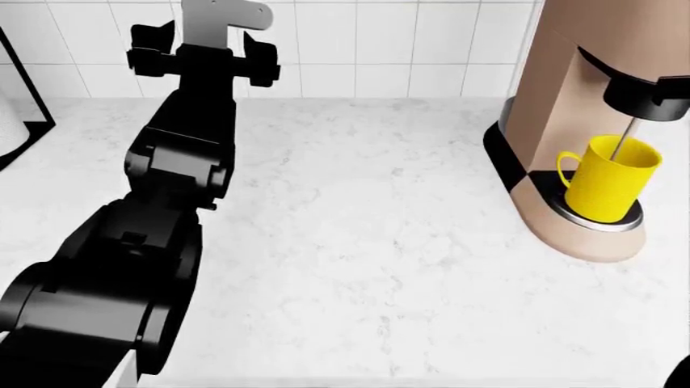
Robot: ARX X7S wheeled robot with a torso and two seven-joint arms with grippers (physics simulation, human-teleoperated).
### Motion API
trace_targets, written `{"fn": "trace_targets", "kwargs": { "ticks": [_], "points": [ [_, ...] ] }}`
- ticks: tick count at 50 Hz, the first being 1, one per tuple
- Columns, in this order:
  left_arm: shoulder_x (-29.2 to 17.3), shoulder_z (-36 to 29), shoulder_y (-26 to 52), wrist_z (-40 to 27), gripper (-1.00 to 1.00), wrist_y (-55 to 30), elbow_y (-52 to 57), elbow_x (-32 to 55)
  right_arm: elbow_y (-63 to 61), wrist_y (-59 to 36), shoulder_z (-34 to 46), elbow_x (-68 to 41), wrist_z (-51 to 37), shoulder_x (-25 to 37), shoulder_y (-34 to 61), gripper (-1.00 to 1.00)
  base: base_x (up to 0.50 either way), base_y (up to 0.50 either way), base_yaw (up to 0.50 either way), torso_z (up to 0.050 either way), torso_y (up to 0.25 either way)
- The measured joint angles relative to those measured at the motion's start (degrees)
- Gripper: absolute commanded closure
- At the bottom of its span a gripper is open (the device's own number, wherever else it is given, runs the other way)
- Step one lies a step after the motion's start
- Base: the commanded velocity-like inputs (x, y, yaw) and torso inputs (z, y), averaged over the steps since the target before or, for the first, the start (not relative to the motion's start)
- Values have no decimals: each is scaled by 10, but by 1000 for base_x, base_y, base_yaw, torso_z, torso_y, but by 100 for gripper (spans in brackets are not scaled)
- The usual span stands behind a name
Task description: Pick the mug from the cabinet, place it under the coffee machine dispenser, and press the start button.
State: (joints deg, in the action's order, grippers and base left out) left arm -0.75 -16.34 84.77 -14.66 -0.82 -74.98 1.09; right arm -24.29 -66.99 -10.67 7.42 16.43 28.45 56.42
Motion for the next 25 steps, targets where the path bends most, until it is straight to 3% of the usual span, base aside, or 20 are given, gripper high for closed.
{"fn": "trace_targets", "kwargs": {
  "ticks": [25],
  "points": [
    [-4,4,2,4,-100,2,0,-1,-20,-22,0,3,1,-6,8,100,0,0,0,1,0]
  ]
}}
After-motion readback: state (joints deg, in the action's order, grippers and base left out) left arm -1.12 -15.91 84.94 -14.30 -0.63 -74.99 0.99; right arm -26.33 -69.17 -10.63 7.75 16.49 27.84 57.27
